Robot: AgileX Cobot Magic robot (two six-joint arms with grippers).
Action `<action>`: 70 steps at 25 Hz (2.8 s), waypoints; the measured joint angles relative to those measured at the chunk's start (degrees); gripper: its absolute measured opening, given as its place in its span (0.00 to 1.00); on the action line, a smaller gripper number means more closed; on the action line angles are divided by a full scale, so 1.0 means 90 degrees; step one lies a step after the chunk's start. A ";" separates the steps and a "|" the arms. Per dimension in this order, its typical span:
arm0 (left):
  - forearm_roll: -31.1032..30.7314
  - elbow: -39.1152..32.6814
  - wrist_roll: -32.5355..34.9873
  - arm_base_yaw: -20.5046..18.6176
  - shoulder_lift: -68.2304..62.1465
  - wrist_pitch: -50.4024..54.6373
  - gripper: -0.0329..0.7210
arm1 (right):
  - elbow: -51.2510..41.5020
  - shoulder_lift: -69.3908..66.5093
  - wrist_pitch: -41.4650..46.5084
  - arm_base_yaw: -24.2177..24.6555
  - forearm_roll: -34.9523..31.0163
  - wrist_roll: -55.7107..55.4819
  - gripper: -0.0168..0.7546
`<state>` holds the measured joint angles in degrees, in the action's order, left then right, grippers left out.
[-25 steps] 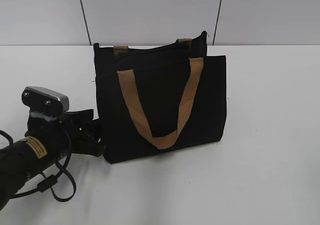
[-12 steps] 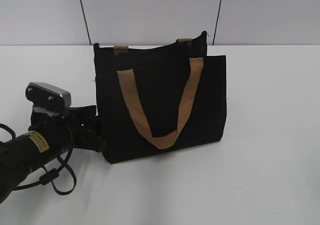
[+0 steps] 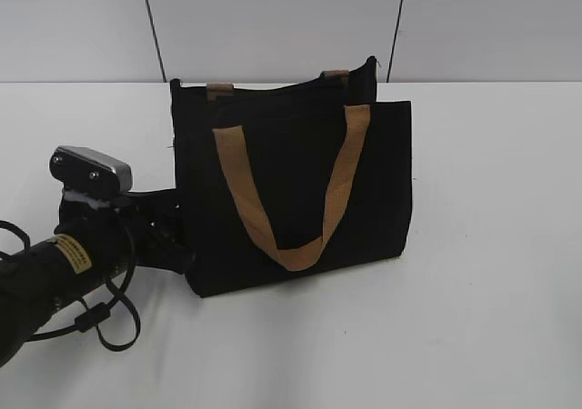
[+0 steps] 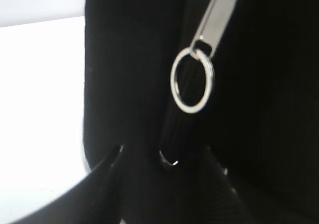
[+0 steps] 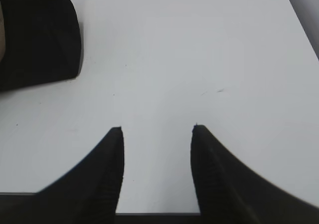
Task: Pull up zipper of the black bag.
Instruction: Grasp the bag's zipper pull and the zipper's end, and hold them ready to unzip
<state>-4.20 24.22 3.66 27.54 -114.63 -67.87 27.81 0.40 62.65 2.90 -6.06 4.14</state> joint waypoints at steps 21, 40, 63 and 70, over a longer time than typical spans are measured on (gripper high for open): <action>0.0292 0.0366 0.0000 0.0000 0.0074 0.0717 0.07 | 0.0000 0.0000 0.0000 0.0000 0.0000 0.0000 0.47; 0.0544 0.0097 0.0000 0.0000 0.3220 0.2120 0.07 | 0.0000 0.0000 0.0000 0.0000 0.0000 0.0000 0.47; 0.0467 0.0534 0.0000 0.0000 0.4306 0.3939 0.06 | 0.0502 -0.4216 -0.1332 -0.0640 -0.4350 0.4901 0.47; 0.0467 0.0875 0.0000 0.0000 0.4392 0.4216 0.06 | 0.1813 -0.6719 -0.1854 -0.1674 -0.5369 0.6650 0.47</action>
<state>0.00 32.10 3.66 27.54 -75.10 -29.92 44.13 -60.07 45.96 -12.17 -54.38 63.99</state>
